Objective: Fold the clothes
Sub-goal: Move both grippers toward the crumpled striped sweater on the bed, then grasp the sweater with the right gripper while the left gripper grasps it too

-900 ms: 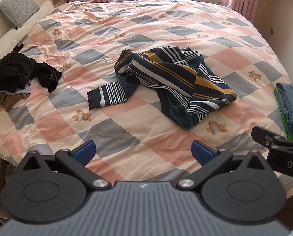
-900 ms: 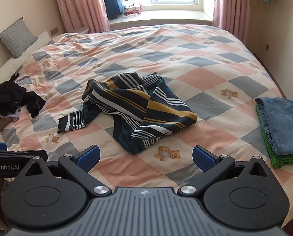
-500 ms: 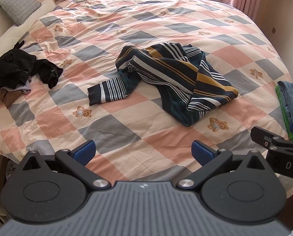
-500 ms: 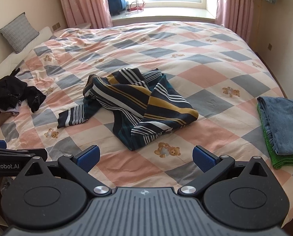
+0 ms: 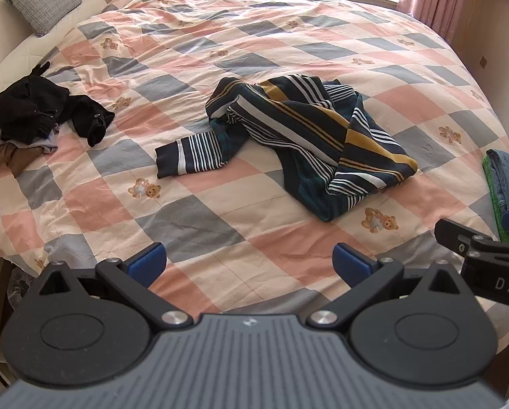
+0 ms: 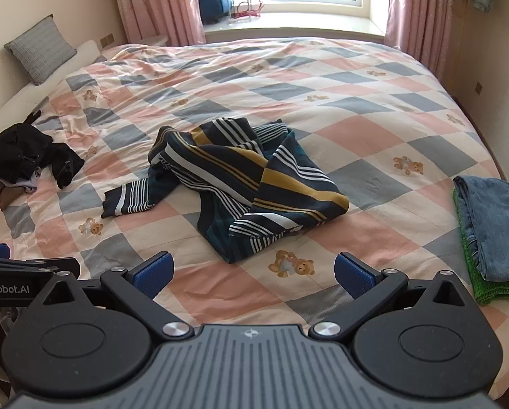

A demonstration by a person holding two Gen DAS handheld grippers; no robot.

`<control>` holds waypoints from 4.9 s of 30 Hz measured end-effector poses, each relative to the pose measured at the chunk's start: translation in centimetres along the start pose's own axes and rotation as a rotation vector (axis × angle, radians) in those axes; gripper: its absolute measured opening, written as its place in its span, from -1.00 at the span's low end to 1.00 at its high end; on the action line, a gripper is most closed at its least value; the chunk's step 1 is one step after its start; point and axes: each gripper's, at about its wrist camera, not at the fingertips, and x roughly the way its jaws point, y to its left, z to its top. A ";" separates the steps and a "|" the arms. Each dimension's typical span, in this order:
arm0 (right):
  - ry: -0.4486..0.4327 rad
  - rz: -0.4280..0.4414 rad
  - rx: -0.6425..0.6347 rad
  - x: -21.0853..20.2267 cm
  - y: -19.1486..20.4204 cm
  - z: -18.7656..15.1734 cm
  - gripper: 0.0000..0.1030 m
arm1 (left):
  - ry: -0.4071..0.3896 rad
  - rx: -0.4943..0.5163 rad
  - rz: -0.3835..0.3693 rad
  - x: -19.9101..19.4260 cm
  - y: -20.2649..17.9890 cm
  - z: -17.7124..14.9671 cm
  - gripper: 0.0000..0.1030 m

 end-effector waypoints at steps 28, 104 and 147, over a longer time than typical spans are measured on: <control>0.054 -0.012 0.024 4.2 1.8 1.5 1.00 | 0.081 -0.012 -0.032 3.3 2.7 0.8 0.99; 0.124 -0.143 0.226 17.6 4.8 8.0 1.00 | 0.187 0.267 -0.169 19.8 7.0 14.6 0.99; 0.120 -0.298 -0.968 32.4 7.7 -4.6 -0.12 | -0.798 2.144 0.252 42.9 4.0 3.4 0.23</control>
